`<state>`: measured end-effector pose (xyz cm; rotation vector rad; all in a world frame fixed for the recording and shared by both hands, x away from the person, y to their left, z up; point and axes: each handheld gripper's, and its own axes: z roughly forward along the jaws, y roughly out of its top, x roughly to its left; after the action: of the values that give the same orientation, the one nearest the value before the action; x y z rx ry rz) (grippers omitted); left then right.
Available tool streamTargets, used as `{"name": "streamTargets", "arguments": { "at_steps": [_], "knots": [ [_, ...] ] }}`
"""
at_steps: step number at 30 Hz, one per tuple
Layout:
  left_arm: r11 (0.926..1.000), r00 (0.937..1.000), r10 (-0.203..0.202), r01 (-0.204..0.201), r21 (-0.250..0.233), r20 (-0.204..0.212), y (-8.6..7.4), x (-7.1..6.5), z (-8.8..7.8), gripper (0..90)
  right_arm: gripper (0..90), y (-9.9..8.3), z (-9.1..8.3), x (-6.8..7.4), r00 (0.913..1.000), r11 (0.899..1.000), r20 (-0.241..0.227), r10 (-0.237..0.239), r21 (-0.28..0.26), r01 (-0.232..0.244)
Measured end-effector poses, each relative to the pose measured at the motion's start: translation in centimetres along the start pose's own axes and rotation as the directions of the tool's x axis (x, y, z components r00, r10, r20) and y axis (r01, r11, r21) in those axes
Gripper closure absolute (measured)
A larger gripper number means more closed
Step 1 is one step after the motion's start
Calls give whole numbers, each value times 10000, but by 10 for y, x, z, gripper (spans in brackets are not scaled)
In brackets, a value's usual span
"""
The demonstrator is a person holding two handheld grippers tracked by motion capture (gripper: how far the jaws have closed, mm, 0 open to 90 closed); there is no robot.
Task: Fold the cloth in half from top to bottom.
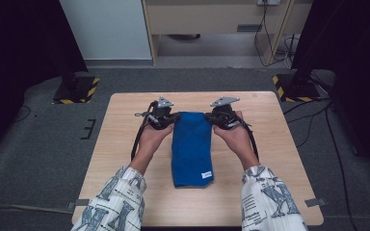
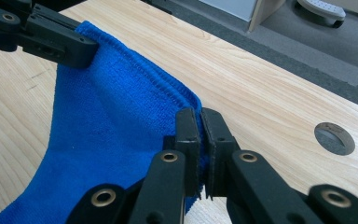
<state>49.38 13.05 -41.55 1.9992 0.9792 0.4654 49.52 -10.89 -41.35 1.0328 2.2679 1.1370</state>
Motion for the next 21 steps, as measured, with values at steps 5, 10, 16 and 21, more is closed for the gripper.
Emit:
{"name": "streamTargets", "arguments": {
  "at_steps": [5, 10, 16, 21],
  "knots": [
    [10000, 10000, 24, -24, 81, 19, -2, -1, -2, 851, 867, -3, 0, 3, 9999, 9999, -81, -87, 80, 88],
    [9999, 10000, -1, 0, 112, 33, -5, 0, -3, 851, 867, -5, 0, 7, 9999, 9999, -154, -75, 94, 76],
    [10000, 10000, -55, 55, 38, 21, -6, 0, -7, 852, 867, -4, -1, 10, 9998, 9998, -161, -146, 114, 148],
    [10000, 10000, -17, 17, 40, 0, -7, 0, -8, 852, 867, -4, -2, 12, 9998, 9999, -152, -147, 66, 148]
  ]
}}
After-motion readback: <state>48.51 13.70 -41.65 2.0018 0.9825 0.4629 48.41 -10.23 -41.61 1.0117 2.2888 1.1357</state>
